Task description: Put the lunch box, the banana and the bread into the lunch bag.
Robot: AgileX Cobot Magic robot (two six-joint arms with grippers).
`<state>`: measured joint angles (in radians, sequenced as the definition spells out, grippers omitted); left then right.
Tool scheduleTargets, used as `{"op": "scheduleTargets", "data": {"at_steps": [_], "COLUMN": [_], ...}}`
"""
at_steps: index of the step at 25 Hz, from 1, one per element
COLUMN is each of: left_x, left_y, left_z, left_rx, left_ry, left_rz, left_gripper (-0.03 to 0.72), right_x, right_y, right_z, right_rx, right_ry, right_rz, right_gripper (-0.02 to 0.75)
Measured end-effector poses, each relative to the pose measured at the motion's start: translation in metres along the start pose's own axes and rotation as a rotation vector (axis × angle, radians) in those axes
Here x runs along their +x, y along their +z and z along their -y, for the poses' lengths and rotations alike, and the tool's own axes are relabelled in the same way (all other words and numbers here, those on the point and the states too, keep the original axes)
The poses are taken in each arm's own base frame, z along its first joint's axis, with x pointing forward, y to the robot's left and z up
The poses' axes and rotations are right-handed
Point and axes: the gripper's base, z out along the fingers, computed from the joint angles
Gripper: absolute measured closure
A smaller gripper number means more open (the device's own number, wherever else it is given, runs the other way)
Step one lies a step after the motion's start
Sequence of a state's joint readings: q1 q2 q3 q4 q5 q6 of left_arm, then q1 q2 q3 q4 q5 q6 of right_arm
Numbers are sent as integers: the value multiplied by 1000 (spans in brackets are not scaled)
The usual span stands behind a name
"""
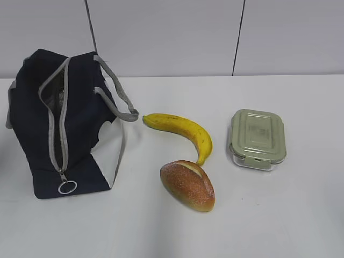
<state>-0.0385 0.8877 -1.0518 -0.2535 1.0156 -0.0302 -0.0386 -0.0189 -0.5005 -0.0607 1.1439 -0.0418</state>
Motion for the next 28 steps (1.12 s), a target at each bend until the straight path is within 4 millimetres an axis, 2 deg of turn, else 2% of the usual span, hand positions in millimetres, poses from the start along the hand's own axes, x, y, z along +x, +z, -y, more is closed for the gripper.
{"op": "scheduleTargets", "data": {"at_steps": [6,10,15,17,21,25,26,28], "left_x": [-57,-78,-90,-91,-89,-89,-90,-90], "left_y": [57,100,146,163,185,196,197,197], "left_z": [-2,-8,-16,-20,-25,-29,-30,-30], "left_rx": [-2,-15,-36,-44,-53,-68,-70,-73], "left_ry": [-33,-49,-60,-65,-74,-69,-68,-65], "left_rz": [-110,-184,-283,-315,-358,-356,-352,-346], "left_gripper": [167,193,306,319,328,351,388,512], "right_x": [0,0,0,0,0,0,0,0], "right_y": [0,0,0,0,0,0,0,0], "right_z": [0,0,0,0,0,0,0,0], "right_rx": [0,0,0,0,0,0,0,0], "right_ry": [0,0,0,0,0,0,0,0], "right_rz": [0,0,0,0,0,0,0,0], "right_gripper": [288,288,287,287,287,287,287,287]}}
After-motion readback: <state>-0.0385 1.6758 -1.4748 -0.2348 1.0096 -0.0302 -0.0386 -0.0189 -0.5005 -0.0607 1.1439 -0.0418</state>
